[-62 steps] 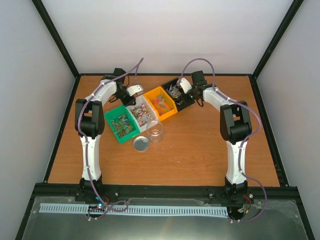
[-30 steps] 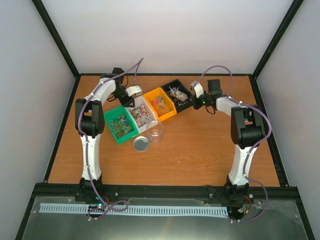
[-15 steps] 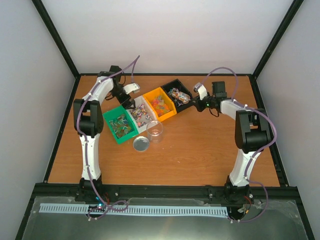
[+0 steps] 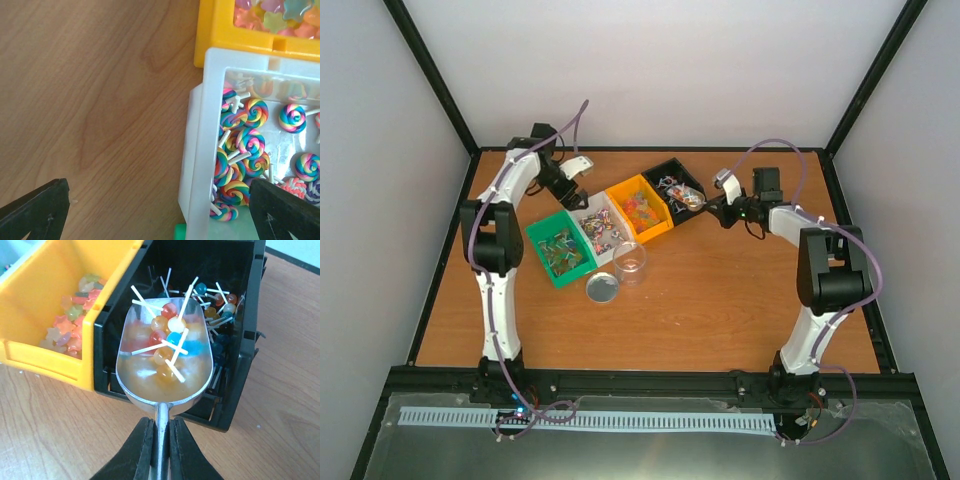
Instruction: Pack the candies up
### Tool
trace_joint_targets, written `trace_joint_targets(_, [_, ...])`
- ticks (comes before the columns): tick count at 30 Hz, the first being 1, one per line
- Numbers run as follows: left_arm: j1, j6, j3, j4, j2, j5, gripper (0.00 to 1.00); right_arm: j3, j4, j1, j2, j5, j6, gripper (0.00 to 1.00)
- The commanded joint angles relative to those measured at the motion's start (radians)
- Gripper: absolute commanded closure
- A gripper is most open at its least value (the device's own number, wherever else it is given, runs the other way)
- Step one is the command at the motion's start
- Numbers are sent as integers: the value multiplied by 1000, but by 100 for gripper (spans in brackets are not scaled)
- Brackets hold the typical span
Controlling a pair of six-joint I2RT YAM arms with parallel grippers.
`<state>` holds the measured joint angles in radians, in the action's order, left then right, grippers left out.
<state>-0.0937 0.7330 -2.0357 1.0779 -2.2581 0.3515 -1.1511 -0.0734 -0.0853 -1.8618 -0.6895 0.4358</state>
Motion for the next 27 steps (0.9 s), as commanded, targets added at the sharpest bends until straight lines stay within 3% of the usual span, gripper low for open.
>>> trace_joint_targets(1, [13, -83, -27, -33, 105, -8, 0, 25, 60, 15, 78, -48, -2, 97])
trace_joint_targets(6, [37, -211, 76, -176, 220, 16, 0, 35, 56, 23, 129, -69, -10, 97])
trace_joint_targets(13, [58, -420, 318, -518, 413, 22, 0, 66, 61, 30, 213, -125, 11, 97])
trace_joint_targets(19, [57, -493, 211, -380, 375, 29, 0, 41, -98, 29, 285, -215, 153, 97])
trace_joint_targets(27, [57, -452, 272, -371, 434, 84, 0, 0, -440, 24, 365, -335, 403, 97])
